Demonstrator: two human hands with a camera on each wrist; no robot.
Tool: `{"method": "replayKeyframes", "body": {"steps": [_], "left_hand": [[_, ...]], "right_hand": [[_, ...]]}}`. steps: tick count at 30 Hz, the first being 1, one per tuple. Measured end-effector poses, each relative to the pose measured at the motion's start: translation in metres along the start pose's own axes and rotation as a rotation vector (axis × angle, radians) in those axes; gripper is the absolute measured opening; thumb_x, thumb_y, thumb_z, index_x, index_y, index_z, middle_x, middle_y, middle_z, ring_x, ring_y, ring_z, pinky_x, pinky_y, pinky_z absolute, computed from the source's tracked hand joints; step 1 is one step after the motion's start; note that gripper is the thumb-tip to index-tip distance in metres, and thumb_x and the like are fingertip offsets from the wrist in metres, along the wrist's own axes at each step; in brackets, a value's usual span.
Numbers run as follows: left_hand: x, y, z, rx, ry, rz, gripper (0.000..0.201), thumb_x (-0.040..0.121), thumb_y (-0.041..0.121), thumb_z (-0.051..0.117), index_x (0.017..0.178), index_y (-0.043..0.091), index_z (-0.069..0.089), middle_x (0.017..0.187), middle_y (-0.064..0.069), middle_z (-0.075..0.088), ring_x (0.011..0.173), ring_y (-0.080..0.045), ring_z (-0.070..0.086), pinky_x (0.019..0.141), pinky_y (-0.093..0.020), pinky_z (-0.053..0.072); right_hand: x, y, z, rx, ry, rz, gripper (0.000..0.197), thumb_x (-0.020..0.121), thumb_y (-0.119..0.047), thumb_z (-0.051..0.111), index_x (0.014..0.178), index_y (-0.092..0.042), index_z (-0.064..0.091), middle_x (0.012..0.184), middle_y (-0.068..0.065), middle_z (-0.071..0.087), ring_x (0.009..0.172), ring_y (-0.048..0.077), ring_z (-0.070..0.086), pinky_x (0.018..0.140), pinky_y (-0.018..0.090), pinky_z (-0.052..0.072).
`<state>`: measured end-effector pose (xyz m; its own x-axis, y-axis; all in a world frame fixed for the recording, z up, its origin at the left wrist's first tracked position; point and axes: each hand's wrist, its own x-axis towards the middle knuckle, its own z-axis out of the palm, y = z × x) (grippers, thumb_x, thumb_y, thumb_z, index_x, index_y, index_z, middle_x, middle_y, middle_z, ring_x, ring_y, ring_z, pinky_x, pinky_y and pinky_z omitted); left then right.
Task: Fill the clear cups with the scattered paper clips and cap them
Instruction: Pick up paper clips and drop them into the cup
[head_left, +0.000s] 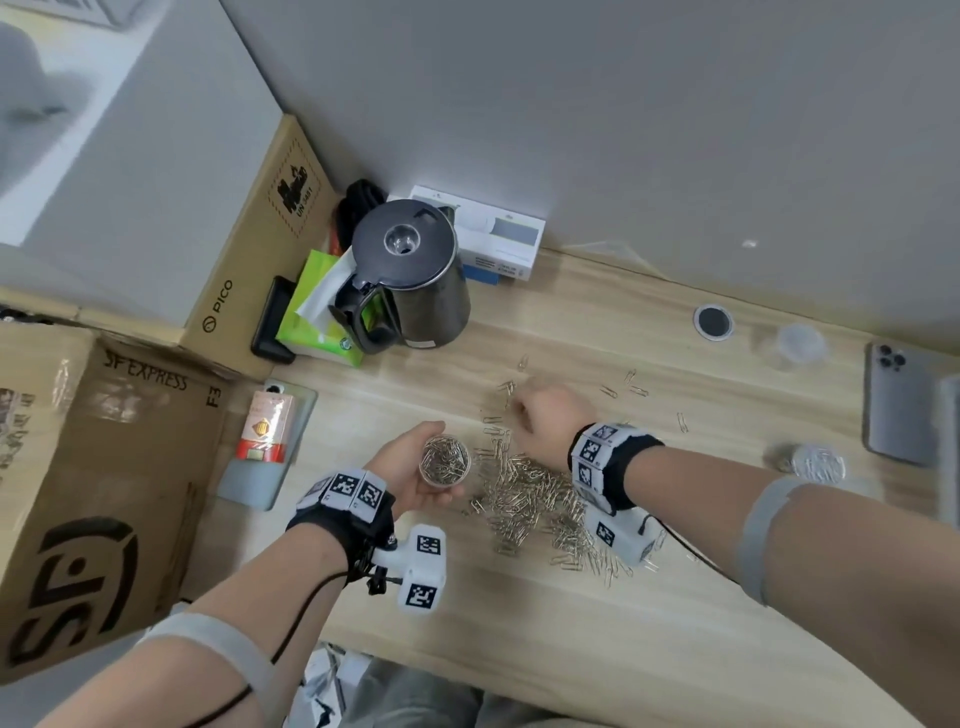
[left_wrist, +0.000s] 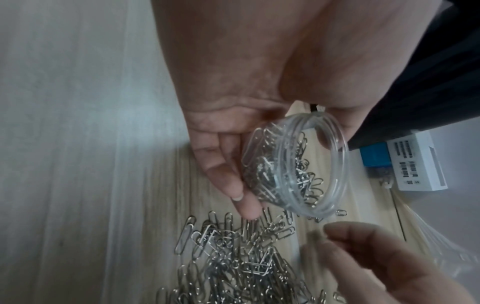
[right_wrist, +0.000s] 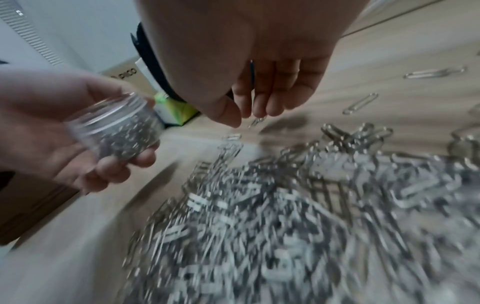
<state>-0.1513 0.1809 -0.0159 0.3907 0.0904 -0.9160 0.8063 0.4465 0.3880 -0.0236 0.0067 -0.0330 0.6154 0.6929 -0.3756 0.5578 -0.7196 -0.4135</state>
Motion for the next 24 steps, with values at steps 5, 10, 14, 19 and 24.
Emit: {"method": "replayKeyframes", "body": {"steps": [5, 10, 14, 19, 24], "left_hand": [[-0.007, -0.01, -0.02, -0.02, 0.048, 0.012, 0.038, 0.099, 0.041, 0.052, 0.11, 0.005, 0.059, 0.073, -0.014, 0.071, 0.06, -0.03, 0.067, 0.056, -0.03, 0.051], [-0.011, -0.021, -0.039, -0.02, 0.098, -0.002, 0.04, 0.098, 0.042, 0.052, 0.112, 0.006, 0.059, 0.077, -0.016, 0.071, 0.061, -0.03, 0.068, 0.051, -0.027, 0.055], [-0.014, -0.022, -0.036, -0.012, 0.08, -0.006, 0.045, 0.097, 0.043, 0.052, 0.118, 0.004, 0.059, 0.083, -0.018, 0.07, 0.061, -0.03, 0.068, 0.052, -0.027, 0.054], [-0.014, -0.02, -0.031, 0.015, 0.059, 0.009, 0.055, 0.096, 0.044, 0.053, 0.132, 0.002, 0.056, 0.095, -0.021, 0.071, 0.067, -0.032, 0.069, 0.056, -0.03, 0.056], [-0.015, -0.023, -0.032, 0.048, 0.052, 0.005, 0.053, 0.097, 0.045, 0.052, 0.127, 0.002, 0.059, 0.096, -0.022, 0.072, 0.065, -0.03, 0.069, 0.057, -0.03, 0.056]], "right_hand": [[0.04, 0.008, -0.008, -0.059, 0.056, 0.085, 0.041, 0.085, -0.03, 0.058, 0.122, -0.012, 0.054, 0.122, 0.008, 0.045, 0.114, 0.028, 0.041, 0.098, 0.04, 0.041], [0.027, -0.011, 0.02, -0.038, -0.009, -0.018, 0.016, 0.091, -0.027, 0.057, 0.099, -0.015, 0.064, 0.107, 0.004, 0.052, 0.102, 0.025, 0.048, 0.089, 0.037, 0.045], [-0.004, -0.021, 0.042, -0.034, -0.046, -0.089, 0.011, 0.084, -0.013, 0.053, 0.086, -0.02, 0.061, 0.095, -0.004, 0.055, 0.092, 0.019, 0.053, 0.073, 0.029, 0.043], [-0.027, -0.011, 0.036, 0.011, -0.073, -0.131, 0.014, 0.078, -0.024, 0.057, 0.087, -0.027, 0.067, 0.09, -0.008, 0.061, 0.089, 0.016, 0.058, 0.074, 0.032, 0.051], [-0.032, -0.018, 0.029, 0.008, -0.038, -0.195, 0.049, 0.071, -0.045, 0.067, 0.117, -0.031, 0.058, 0.116, -0.008, 0.053, 0.109, 0.015, 0.047, 0.09, 0.036, 0.045]]}}
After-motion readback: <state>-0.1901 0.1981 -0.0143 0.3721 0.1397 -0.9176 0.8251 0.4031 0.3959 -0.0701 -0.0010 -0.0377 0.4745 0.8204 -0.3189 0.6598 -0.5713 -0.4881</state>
